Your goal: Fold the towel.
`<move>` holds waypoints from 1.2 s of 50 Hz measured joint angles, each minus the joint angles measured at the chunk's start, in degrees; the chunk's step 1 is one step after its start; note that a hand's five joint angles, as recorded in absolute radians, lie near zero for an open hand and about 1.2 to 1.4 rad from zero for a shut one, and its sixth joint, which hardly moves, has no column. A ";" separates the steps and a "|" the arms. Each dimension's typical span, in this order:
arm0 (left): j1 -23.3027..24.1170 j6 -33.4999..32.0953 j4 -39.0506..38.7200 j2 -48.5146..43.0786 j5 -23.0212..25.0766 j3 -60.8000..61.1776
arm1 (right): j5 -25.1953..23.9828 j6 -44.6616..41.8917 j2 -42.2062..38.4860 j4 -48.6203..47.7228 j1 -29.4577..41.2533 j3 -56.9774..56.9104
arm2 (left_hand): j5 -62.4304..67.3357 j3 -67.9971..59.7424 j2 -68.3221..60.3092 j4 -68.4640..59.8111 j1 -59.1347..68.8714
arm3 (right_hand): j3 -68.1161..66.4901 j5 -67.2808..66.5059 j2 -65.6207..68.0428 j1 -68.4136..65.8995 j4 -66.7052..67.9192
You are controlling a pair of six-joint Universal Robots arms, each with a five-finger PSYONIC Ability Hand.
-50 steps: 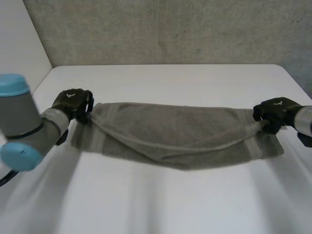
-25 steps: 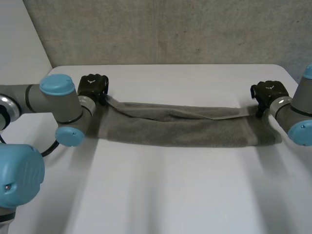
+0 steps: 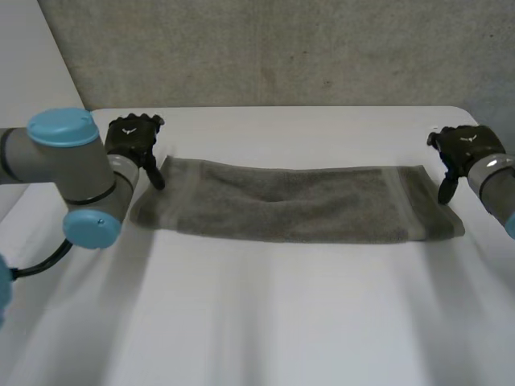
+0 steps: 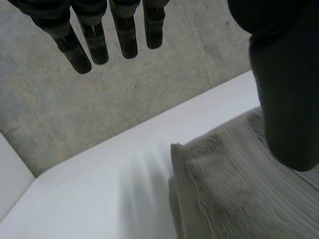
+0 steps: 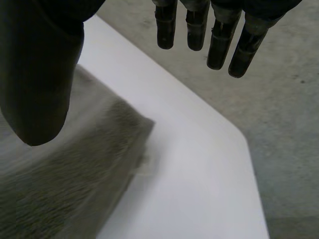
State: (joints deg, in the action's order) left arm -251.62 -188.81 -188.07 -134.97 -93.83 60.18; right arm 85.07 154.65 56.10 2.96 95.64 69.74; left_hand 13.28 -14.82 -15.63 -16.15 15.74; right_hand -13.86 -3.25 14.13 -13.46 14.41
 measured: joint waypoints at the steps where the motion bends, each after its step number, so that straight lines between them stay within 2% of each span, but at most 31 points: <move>1: -0.02 -0.01 -0.06 1.00 0.04 1.48 | -0.56 -0.06 0.72 -0.05 -0.03 1.35 | 0.01 0.02 0.01 0.00 0.00 | 0.00 0.00 0.00 0.00 0.00; 6: -0.09 -0.06 -0.80 6.17 0.25 10.16 | -4.03 -0.36 3.51 -0.61 -0.41 8.76 | -0.11 0.22 0.24 0.00 -0.11 | 0.00 0.00 0.00 0.00 0.00; 14: -0.76 -0.08 -4.11 8.38 0.33 18.32 | -8.16 -1.49 2.79 -3.45 -2.49 15.47 | -0.12 0.23 0.24 0.00 -0.18 | -2.33 -3.62 2.17 -3.17 1.90; 24: -1.43 -0.36 -8.21 6.29 0.26 20.60 | -8.47 -3.95 -1.19 -7.96 -4.68 16.38 | -0.14 0.23 0.25 0.00 -0.19 | -14.36 -15.46 14.05 -14.33 14.02; 27: -1.45 -0.53 -8.89 5.16 0.24 20.30 | -8.22 -4.19 -2.13 -8.85 -5.08 16.03 | -0.14 0.23 0.24 0.00 -0.19 | -21.07 -22.07 20.78 -21.50 20.48; 31: -1.45 -0.66 -9.28 4.13 0.23 19.91 | -7.95 -4.30 -2.78 -10.15 -5.42 15.73 | -0.14 0.23 0.24 0.00 -0.19 | -40.29 -40.70 40.73 -41.13 39.38; 33: -1.45 -0.69 -9.34 3.82 0.20 19.84 | -7.77 -4.31 -2.91 -10.94 -5.67 15.65 | -0.14 0.23 0.24 0.00 -0.19 | -53.82 -55.44 54.83 -55.71 54.21; 35: -1.44 -0.69 -9.34 3.75 0.17 19.88 | -7.47 -4.31 -2.85 -11.57 -6.02 15.65 | -0.13 0.23 0.24 0.00 -0.19 | -59.83 -62.05 60.64 -61.49 60.76; 45: -1.41 -0.30 -9.15 5.70 -0.03 20.78 | -5.22 -7.21 -0.33 -12.38 -10.28 15.17 | -0.14 0.23 0.24 0.00 -0.24 | -60.45 -62.82 60.77 -61.74 62.18; 53: -1.46 -0.10 -9.07 9.24 0.15 22.50 | -5.08 -17.84 1.23 -10.56 -15.13 8.97 | -0.14 0.23 0.24 0.00 -0.28 | -60.57 -62.82 60.77 -61.74 62.18; 56: -1.45 -0.08 -9.06 10.28 0.21 22.96 | -5.25 -21.17 1.45 -9.58 -14.04 5.39 | -0.14 0.23 0.25 0.00 -0.29 | -60.62 -62.83 60.77 -61.74 62.18; 60: -1.45 -0.06 -9.08 11.53 0.23 23.25 | -5.54 -23.40 1.78 -8.78 -8.55 0.59 | -0.14 0.23 0.24 0.00 -0.30 | -60.67 -62.83 60.89 -61.74 62.18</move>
State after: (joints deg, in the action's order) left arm -253.07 -188.88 -197.15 -123.44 -93.60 83.43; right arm 79.52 131.25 57.88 -5.82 87.08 70.34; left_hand 13.14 -14.58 -15.39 -16.15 15.45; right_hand -74.53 -66.07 75.02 -75.20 76.59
